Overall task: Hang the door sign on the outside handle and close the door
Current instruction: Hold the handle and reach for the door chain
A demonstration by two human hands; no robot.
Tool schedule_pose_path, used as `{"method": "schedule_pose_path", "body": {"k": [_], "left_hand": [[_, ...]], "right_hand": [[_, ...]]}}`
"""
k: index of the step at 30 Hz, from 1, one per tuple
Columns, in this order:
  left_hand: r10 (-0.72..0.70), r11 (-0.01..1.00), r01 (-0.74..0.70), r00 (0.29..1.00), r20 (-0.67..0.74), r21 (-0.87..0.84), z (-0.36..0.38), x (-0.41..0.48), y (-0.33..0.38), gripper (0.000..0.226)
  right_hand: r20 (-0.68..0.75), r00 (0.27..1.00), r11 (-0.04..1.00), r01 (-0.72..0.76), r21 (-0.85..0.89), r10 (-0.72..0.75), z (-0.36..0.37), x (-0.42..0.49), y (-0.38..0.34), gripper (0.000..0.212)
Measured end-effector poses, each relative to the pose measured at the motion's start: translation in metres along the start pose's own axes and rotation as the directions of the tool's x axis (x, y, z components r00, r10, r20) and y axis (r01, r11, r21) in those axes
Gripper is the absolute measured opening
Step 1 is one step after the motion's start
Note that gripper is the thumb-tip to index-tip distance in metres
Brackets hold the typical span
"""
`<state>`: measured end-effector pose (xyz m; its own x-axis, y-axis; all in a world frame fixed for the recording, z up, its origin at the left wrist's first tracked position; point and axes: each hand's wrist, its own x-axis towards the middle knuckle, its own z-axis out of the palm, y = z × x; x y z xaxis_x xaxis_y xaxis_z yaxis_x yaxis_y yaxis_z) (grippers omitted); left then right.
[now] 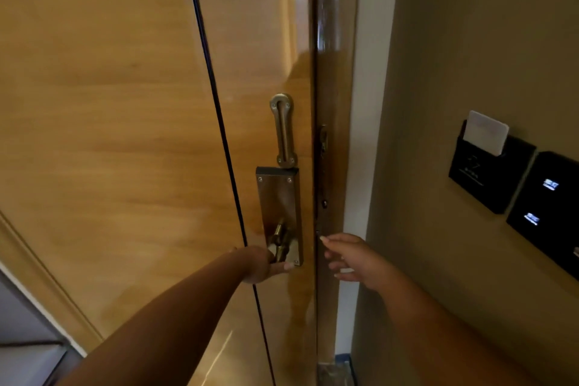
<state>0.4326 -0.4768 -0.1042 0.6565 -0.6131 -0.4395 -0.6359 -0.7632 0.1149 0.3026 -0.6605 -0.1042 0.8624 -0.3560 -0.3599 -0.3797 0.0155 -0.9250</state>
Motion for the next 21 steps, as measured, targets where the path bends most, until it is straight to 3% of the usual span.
{"method": "schedule_pose_path", "body": {"k": [5,7,9,11,14,17,21], "left_hand": [[0.036,0.980,-0.047,0.998,-0.058,-0.191,-0.007,0.046,-0.011,0.095],[0.037,0.925,-0.068,0.995,-0.090,-0.375,-0.005,0.063,-0.013,0.103],[0.044,0.756,-0.100,0.994,-0.101,-0.647,-0.001,0.081,-0.016,0.098],[0.063,0.571,-0.106,0.994,-0.085,-0.814,0.004,0.097,-0.017,0.069],[0.093,0.482,-0.089,0.994,-0.050,-0.872,0.003,0.122,-0.024,0.052],[0.081,0.415,-0.068,0.996,-0.037,-0.907,-0.002,0.145,-0.025,0.074],[0.014,0.376,-0.105,0.994,-0.108,-0.921,-0.012,0.170,-0.025,0.086]], "right_hand": [[-0.033,0.999,0.999,-0.043,-0.016,0.043,0.003,0.037,-0.005,0.018],[-0.049,0.997,0.998,-0.056,-0.024,0.055,0.004,0.053,-0.007,0.020],[-0.058,0.996,0.997,-0.070,-0.020,0.069,0.006,0.071,-0.013,0.018],[-0.069,0.994,0.996,-0.084,-0.010,0.083,0.007,0.088,-0.018,0.014],[-0.094,0.991,0.996,-0.093,0.016,0.094,0.007,0.110,-0.020,0.017],[-0.149,0.982,0.993,-0.120,0.001,0.119,0.009,0.129,-0.021,0.033],[-0.170,0.978,0.992,-0.122,0.018,0.124,0.006,0.148,-0.029,0.022]]}}
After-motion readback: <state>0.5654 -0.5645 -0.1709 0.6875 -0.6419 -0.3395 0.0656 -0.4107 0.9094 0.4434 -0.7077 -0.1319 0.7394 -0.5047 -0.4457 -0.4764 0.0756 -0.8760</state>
